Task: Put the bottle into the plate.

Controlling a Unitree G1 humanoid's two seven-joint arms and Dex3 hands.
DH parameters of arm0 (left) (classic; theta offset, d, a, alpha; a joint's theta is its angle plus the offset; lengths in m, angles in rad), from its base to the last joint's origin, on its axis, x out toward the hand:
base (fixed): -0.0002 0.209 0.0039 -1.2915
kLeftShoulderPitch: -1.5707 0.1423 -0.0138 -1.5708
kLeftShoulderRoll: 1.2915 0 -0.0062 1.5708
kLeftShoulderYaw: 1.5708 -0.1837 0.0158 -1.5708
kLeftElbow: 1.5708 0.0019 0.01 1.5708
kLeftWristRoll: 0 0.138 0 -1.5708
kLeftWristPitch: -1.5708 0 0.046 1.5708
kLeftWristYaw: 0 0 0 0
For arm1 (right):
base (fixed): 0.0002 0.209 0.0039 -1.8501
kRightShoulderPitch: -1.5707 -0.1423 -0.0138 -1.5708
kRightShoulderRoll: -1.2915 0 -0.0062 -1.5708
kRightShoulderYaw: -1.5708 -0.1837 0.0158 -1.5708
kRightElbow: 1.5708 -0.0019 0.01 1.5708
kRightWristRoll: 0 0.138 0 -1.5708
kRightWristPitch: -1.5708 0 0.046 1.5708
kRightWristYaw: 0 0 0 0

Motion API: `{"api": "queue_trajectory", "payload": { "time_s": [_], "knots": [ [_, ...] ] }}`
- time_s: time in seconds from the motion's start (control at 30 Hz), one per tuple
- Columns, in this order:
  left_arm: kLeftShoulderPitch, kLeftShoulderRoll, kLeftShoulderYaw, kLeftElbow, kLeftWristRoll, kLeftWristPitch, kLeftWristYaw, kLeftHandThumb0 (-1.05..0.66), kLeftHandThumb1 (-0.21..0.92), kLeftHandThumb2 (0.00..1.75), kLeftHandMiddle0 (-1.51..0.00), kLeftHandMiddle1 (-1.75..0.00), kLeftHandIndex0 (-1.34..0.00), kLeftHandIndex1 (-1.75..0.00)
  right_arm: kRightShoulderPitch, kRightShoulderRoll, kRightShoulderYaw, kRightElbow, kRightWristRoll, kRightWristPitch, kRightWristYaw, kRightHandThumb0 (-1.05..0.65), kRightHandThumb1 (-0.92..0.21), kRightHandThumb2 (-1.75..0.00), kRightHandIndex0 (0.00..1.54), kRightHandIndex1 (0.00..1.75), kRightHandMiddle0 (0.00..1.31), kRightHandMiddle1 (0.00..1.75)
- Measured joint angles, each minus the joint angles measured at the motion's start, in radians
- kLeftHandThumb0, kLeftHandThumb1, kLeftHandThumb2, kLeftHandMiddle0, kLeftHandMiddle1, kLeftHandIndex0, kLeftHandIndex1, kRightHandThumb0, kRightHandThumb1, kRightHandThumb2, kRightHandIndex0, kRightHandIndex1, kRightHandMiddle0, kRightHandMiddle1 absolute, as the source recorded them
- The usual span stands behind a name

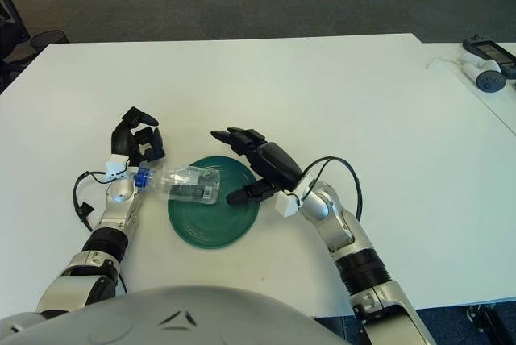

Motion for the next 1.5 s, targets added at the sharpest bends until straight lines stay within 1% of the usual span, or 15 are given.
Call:
{"api": "queue_trajectory", "payload": {
  "time_s": [0.33, 0.63, 0.83, 1.0, 1.07, 1.23, 1.37, 1.5],
  "knots": [
    [0.001, -0.001, 0.000, -0.001, -0.003, -0.001, -0.003, -0.51, 0.22, 1.44, -1.24, -1.75, -0.69, -1.75, 0.004, 0.000, 0.004, -0.006, 0.000, 0.005, -0.002, -1.05, -0.92, -0.37, 0.01, 0.02, 0.00, 0.17],
    [0.001, 0.000, 0.000, 0.000, -0.003, -0.006, -0.003, -0.51, 0.22, 1.44, -1.24, -1.75, -0.69, -1.75, 0.010, 0.000, 0.006, -0.007, -0.001, 0.004, -0.011, -1.05, -0.92, -0.37, 0.02, 0.03, 0.00, 0.17],
    [0.001, 0.002, 0.000, 0.000, -0.003, -0.006, -0.006, -0.50, 0.22, 1.43, -1.23, -1.75, -0.68, -1.75, 0.010, 0.000, 0.012, -0.003, -0.001, 0.002, -0.016, -1.05, -0.92, -0.39, 0.04, 0.03, 0.00, 0.23],
    [0.001, 0.004, 0.000, 0.001, -0.003, -0.006, -0.006, -0.50, 0.22, 1.43, -1.23, -1.75, -0.68, -1.75, 0.010, -0.002, 0.014, -0.001, 0.001, 0.008, -0.012, -1.05, -0.92, -0.35, 0.06, 0.04, 0.00, 0.29],
    [0.001, 0.005, 0.000, 0.001, -0.004, -0.006, -0.006, -0.50, 0.22, 1.43, -1.24, -1.75, -0.68, -1.75, 0.010, -0.004, 0.013, -0.001, 0.018, 0.022, 0.004, -1.05, -0.92, -0.33, 0.06, 0.04, 0.00, 0.29],
    [0.001, 0.007, 0.001, 0.001, -0.008, -0.006, -0.014, -0.50, 0.22, 1.44, -1.24, -1.75, -0.69, -1.75, 0.010, -0.018, -0.010, -0.020, 0.137, 0.092, 0.083, -1.05, -0.92, -0.29, 0.07, 0.05, 0.00, 0.29],
    [0.002, 0.007, 0.002, 0.001, -0.012, -0.006, -0.016, -0.51, 0.21, 1.44, -1.25, -1.75, -0.69, -1.75, 0.009, -0.029, -0.026, -0.037, 0.166, 0.112, 0.100, -1.05, -0.92, -0.28, 0.07, 0.05, 0.00, 0.29],
    [0.002, 0.008, 0.002, 0.001, -0.011, -0.006, -0.017, -0.51, 0.21, 1.44, -1.25, -1.75, -0.69, -1.75, 0.009, -0.031, -0.026, -0.046, 0.172, 0.122, 0.109, -1.05, -0.92, -0.28, 0.07, 0.05, 0.00, 0.29]
  ]
}}
